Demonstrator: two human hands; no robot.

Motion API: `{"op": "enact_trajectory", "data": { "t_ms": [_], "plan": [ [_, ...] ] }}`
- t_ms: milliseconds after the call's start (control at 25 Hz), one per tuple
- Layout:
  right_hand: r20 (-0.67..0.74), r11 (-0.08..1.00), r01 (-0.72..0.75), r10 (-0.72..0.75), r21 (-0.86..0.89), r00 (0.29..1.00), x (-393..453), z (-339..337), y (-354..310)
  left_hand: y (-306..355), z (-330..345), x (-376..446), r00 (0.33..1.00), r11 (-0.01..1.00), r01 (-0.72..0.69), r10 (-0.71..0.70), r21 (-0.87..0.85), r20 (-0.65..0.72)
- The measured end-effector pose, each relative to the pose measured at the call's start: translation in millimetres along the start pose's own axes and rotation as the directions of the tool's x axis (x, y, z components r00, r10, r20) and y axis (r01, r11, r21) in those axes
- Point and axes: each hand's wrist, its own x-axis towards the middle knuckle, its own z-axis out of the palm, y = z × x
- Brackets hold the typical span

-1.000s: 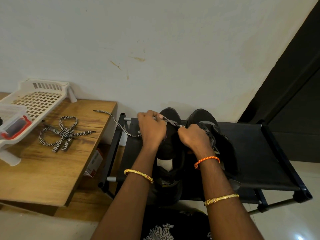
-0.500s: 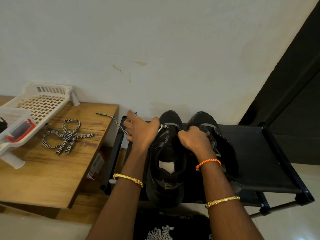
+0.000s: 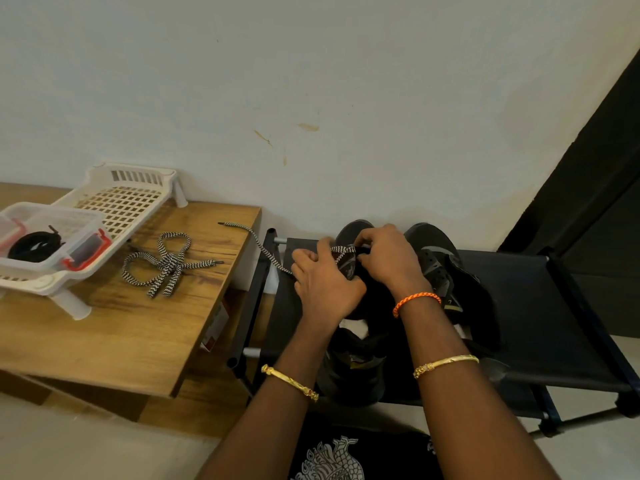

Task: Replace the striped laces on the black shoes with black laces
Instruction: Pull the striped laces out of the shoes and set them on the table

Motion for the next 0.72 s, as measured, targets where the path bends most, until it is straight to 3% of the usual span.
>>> {"op": "enact_trajectory", "data": {
  "t_ms": [240,480,600,720],
  "plan": [
    [-0.088,0.995,0.049,-0.057,-0.090,0.994,-3,2,-3,0,2,1,0.996,0.999,-0.039,0.041,-0.019,0.083],
    [-0.100,0.994,0.104,-0.106,-0.026,0.989,-4,1,6,5,4,0,0.992,0.992,-0.028,0.013,0.122,0.122],
    [-0.128,0.991,0.088,-0.075,0.098,0.989,-4,3,9,7,3,-1,0.989,0.985,-0.019,-0.006,0.174,0.147],
    [-0.157,0.937,0.069,-0.015,0.343,0.987,-4,3,11,10,3,-3,0.986,0.974,-0.019,-0.019,0.226,0.164]
  ]
}}
